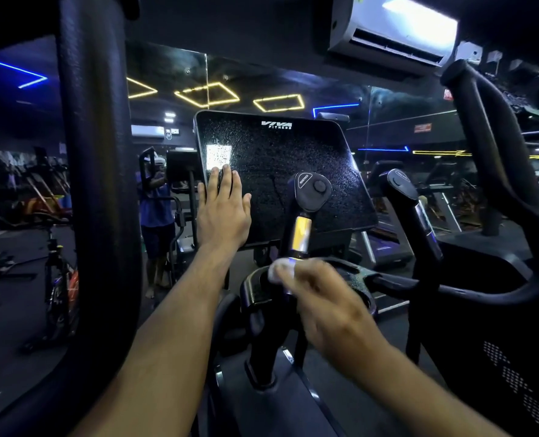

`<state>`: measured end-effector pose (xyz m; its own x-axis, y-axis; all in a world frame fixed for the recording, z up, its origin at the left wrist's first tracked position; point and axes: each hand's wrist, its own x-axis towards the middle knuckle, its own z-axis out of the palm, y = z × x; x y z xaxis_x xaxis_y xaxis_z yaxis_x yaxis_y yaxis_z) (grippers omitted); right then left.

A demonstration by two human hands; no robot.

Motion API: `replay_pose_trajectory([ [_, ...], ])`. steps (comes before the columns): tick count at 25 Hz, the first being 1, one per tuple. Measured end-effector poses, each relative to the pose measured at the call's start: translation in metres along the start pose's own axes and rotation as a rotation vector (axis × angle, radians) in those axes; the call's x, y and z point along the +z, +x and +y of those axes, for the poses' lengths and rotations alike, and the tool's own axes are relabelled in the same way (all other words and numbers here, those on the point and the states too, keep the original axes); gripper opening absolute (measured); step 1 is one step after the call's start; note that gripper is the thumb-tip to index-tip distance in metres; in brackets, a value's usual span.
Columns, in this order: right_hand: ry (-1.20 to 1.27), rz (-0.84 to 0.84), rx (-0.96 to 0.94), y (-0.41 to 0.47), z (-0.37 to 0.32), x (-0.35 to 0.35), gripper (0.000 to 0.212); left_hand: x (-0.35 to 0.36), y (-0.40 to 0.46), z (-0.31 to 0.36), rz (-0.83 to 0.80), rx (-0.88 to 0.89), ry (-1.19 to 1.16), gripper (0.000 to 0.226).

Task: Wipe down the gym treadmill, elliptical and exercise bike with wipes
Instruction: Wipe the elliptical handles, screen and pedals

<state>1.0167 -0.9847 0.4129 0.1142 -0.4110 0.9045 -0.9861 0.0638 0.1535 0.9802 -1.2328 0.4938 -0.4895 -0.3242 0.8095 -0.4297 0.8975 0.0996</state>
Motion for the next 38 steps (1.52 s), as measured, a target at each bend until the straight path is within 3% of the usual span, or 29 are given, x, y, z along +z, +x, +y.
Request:
replay_pose_trajectory([
  [4, -0.063, -0.22, -0.152, -0.02, -0.001, -0.007, 0.033, 0.001, 0.001, 0.0, 0.003, 0.0, 0.005, 0.059],
  [12, -0.227, -0.31, -0.325, 0.017, 0.004, -0.027, 0.024, 0.002, -0.001, -0.001, 0.01, 0.003, 0.007, 0.059],
  [20, -0.177, -0.445, -0.265, 0.026, 0.008, -0.038, 0.033, 0.002, -0.001, -0.001, 0.011, 0.004, -0.004, 0.059],
  [26, -0.423, -0.311, -0.087, 0.089, 0.035, -0.063, 0.029, 0.003, -0.001, -0.001, 0.009, 0.005, 0.002, 0.059],
  [29, -0.374, -0.29, -0.076, 0.099, 0.035, -0.068, 0.026, 0.002, -0.001, -0.001, 0.02, 0.004, -0.004, 0.059],
  [32, -0.362, -0.343, -0.247, 0.1, 0.014, -0.068, 0.029, 0.004, 0.0, -0.002, 0.021, 0.004, -0.001, 0.059],
  [35, -0.474, -0.564, -0.551, 0.081, -0.005, -0.052, 0.024, 0.006, 0.001, -0.002, 0.025, 0.004, 0.009, 0.058],
  [38, -0.557, -0.739, -0.669, 0.086, 0.008, -0.053, 0.027, 0.006, 0.001, -0.002, 0.032, -0.003, 0.009, 0.059],
])
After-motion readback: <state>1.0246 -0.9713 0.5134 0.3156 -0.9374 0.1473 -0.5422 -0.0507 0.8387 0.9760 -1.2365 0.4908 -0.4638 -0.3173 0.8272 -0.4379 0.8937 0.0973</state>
